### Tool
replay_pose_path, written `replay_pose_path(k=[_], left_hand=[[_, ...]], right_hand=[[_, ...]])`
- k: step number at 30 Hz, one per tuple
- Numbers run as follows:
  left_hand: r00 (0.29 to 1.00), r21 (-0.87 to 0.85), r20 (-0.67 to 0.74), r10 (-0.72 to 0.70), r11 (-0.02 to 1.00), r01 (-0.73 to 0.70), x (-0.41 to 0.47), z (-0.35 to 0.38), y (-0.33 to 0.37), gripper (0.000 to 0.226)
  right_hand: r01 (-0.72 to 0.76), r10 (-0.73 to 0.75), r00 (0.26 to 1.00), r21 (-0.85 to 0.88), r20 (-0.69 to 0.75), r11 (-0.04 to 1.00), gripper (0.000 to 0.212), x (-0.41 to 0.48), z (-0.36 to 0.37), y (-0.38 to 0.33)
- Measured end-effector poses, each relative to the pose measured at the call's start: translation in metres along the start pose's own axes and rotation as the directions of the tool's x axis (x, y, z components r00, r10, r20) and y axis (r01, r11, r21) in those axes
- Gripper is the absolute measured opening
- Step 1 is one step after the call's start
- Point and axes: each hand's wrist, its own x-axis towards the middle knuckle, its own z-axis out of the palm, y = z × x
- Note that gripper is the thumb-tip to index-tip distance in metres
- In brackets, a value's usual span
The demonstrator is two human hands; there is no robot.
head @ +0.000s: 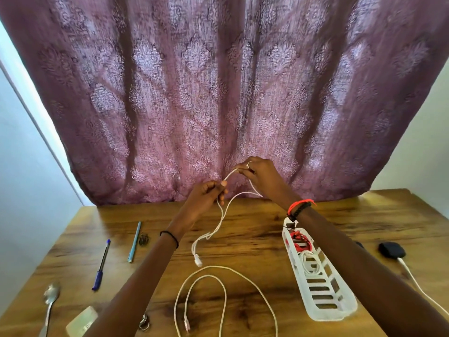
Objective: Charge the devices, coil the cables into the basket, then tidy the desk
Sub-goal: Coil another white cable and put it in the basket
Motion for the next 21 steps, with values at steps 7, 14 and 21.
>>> replay_pose_path(k=[7, 14, 21], left_hand=[[0.998, 0.0, 0.059, -0.011, 1.0, 0.011, -0.007, 0.007, -0.016, 0.027], [0.989, 0.023, 0.147, -0.027, 0.999, 0.023, -0.018, 0.008, -0.029, 0.025], [1.0, -0.021, -0.015, 0.024, 0.999, -0.024, -0.025, 0.005, -0.029, 0.024]], right_hand=[[-0.149, 0.174, 0.976, 0.181, -0.13, 0.972, 0.019, 0.0, -0.014, 0.017], [-0.261, 0.312, 0.939, 0.292, -0.144, 0.92, 0.018, 0.007, -0.03, 0.038], [-0.352, 0.375, 0.924, 0.219, -0.074, 0.91, 0.017, 0.005, -0.028, 0.05]])
